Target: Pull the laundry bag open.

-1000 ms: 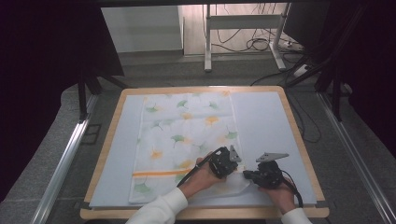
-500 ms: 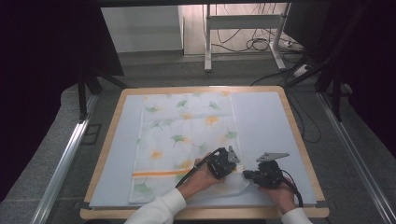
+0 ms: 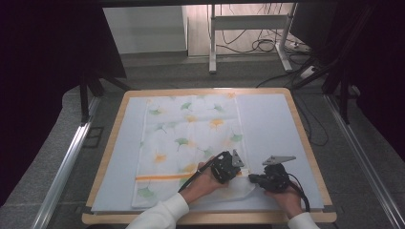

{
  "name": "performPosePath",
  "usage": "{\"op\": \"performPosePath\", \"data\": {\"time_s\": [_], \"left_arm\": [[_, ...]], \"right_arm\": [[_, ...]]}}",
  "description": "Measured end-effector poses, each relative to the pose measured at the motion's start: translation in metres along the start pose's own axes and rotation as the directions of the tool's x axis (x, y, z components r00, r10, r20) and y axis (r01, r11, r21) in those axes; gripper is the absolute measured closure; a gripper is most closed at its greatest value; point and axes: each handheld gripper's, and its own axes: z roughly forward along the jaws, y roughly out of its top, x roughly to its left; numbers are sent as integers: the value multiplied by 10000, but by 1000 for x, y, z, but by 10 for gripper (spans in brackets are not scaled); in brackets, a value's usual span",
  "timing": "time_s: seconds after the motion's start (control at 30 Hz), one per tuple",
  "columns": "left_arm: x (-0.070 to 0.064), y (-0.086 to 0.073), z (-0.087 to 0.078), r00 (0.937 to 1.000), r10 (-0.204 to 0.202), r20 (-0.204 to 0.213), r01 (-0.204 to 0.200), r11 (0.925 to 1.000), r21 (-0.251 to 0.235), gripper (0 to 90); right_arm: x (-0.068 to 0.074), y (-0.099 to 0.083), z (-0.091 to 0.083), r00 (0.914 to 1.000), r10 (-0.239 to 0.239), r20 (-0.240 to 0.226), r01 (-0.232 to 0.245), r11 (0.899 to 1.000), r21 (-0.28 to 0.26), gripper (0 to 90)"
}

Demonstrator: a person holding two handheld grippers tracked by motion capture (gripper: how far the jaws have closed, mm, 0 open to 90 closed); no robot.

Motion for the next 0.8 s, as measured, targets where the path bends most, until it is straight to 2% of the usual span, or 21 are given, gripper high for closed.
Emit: {"op": "performPosePath", "data": {"time_s": [0.67, 0.8], "left_arm": [[0, -5, -6, 9996, 227, -150, -225, 9996, 143, 900], [1, -5, -5, 10000, 59, -42, -58, 9999, 82, 900]], "right_arm": [[0, 0, 0, 10000, 67, 17, -67, 10000, -11, 894], [0, 1, 0, 10000, 92, 14, -92, 10000, -9, 894]]}}
